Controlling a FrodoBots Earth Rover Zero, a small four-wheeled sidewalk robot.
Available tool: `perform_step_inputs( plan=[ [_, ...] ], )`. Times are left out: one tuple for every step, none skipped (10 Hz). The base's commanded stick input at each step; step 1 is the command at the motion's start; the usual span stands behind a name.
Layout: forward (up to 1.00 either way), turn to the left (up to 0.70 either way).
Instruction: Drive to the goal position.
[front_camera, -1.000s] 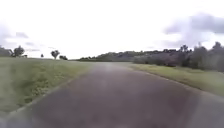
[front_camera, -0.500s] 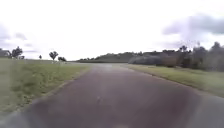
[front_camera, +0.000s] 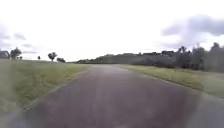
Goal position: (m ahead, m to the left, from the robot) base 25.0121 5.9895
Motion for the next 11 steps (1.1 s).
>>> perform_step_inputs(
  plan=[
    [0.70,0.35],
    [0.70,0.20],
    [0.70,0.02],
    [0.70,0.01],
    [0.70,0.00],
    [0.70,0.00],
    [0.70,0.00],
    [0.70,0.00],
    [0.70,0.00],
    [0.70,0.00],
    [0.70,0.00]
  ],
)
